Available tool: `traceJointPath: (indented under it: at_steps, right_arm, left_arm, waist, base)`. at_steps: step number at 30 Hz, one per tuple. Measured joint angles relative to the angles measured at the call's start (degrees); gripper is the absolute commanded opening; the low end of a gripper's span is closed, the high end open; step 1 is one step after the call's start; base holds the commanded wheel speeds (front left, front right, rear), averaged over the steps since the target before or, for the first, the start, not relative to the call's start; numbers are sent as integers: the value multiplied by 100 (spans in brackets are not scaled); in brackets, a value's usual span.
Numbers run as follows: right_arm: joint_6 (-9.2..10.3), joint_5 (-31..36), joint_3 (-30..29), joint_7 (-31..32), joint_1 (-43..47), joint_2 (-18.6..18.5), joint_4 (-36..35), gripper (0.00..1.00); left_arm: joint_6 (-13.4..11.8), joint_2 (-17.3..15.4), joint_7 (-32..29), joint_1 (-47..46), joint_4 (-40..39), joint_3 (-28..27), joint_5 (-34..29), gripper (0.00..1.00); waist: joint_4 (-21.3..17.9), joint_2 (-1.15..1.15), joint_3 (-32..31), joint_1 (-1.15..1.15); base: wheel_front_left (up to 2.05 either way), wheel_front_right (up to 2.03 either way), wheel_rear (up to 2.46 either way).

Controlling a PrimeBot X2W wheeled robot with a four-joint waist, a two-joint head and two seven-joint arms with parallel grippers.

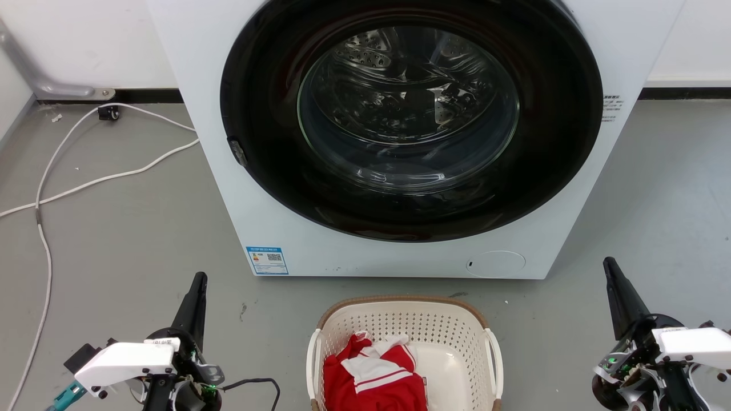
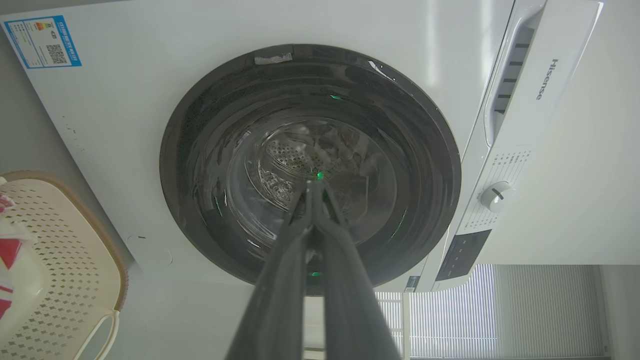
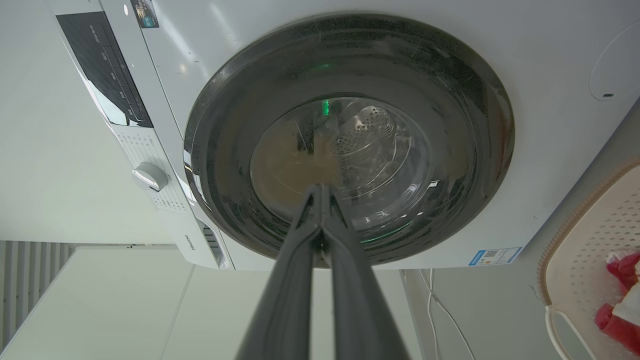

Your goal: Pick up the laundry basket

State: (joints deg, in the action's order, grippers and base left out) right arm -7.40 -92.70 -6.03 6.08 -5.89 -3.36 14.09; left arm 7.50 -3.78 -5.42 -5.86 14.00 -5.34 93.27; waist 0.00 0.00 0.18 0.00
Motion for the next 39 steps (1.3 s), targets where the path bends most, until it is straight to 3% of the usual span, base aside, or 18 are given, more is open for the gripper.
traceJointPath:
  at_steps: [19,20,31,39]
  right_arm:
    - [0,8,-12,2,-1,8,0,0]
    - [0,11,-12,2,-1,9,0,100]
    - [1,180,111,-224,161,27,31,100]
    - [1,1337,142,-487,176,20,-89,100]
  left_arm:
    - [0,21,-30,-1,1,-27,-26,0]
    - [0,21,-30,-2,1,-29,-26,100]
    - [0,55,186,131,22,230,-186,100]
    - [0,8,450,82,-213,492,-1263,100]
  waist:
    - [0,0,0,0]
    - [0,0,0,0]
    - [-1,0,6,0]
    - [-3,0,25,0]
  base:
    - [0,0,0]
    - [0,0,0]
    - [0,0,0]
    - [0,0,0]
